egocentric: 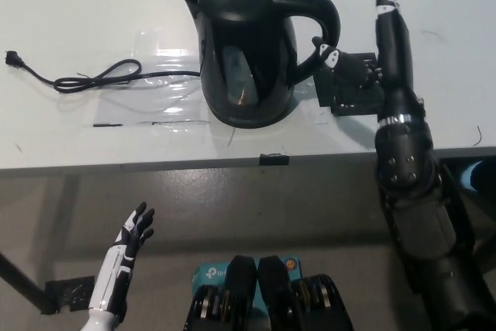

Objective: Use the right hand to grab the handle of the kettle from the base and place it on the right side

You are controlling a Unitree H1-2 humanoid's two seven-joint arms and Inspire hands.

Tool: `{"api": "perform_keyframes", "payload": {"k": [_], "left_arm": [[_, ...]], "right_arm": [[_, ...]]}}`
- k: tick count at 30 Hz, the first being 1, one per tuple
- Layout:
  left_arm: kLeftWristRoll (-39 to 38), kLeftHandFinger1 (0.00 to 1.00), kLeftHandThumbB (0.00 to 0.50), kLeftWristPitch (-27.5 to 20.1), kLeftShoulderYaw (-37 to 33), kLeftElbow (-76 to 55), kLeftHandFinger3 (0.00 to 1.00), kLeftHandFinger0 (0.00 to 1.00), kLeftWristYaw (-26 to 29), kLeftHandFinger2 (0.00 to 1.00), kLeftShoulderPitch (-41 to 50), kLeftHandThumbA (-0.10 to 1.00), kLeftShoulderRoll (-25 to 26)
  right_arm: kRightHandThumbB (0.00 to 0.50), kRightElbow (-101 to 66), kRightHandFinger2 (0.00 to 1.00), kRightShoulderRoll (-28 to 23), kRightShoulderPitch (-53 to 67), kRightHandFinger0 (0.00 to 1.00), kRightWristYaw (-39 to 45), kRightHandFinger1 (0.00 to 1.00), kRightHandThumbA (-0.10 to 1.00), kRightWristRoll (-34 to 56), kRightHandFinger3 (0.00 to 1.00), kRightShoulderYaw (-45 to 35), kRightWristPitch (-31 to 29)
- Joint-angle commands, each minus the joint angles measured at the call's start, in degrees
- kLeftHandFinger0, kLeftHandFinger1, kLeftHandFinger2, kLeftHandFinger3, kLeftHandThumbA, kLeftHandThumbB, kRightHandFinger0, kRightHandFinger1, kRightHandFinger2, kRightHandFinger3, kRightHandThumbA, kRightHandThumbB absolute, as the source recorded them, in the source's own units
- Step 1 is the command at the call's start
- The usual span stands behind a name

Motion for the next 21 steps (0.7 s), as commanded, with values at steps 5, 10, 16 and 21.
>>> {"api": "perform_keyframes", "payload": {"k": [5,10,16,21], "left_arm": [[-0.7,1.00,0.500,-2.5,-0.1,-1.1,1.00,0.98,-0.7,1.00,-0.9,1.00,0.6],[-0.7,1.00,0.500,-2.9,0.0,-0.5,1.00,0.98,-0.8,1.00,-1.3,1.00,0.7],[-0.1,1.00,0.500,-2.3,0.0,-1.0,1.00,0.97,-0.7,1.00,-1.1,1.00,0.6],[-0.7,1.00,0.500,-2.3,0.0,-1.0,1.00,0.98,-1.0,1.00,-1.1,1.00,0.6]], "right_arm": [[0.313,7.9,1.00,-1.6,-6.9,1.00,-6.7,1.00,0.81,-2.9,1.00,2.1,-2.0],[0.304,12.1,1.00,-2.3,-8.9,1.00,-8.2,1.00,0.81,-2.6,1.00,3.0,-2.3],[0.306,14.5,1.00,-2.5,-10.2,1.00,-9.6,1.00,0.83,-2.7,1.00,4.2,-2.9],[0.306,15.6,1.00,-2.2,-11.2,1.00,-10.8,1.00,0.82,-3.0,1.00,5.2,-3.1]]}}
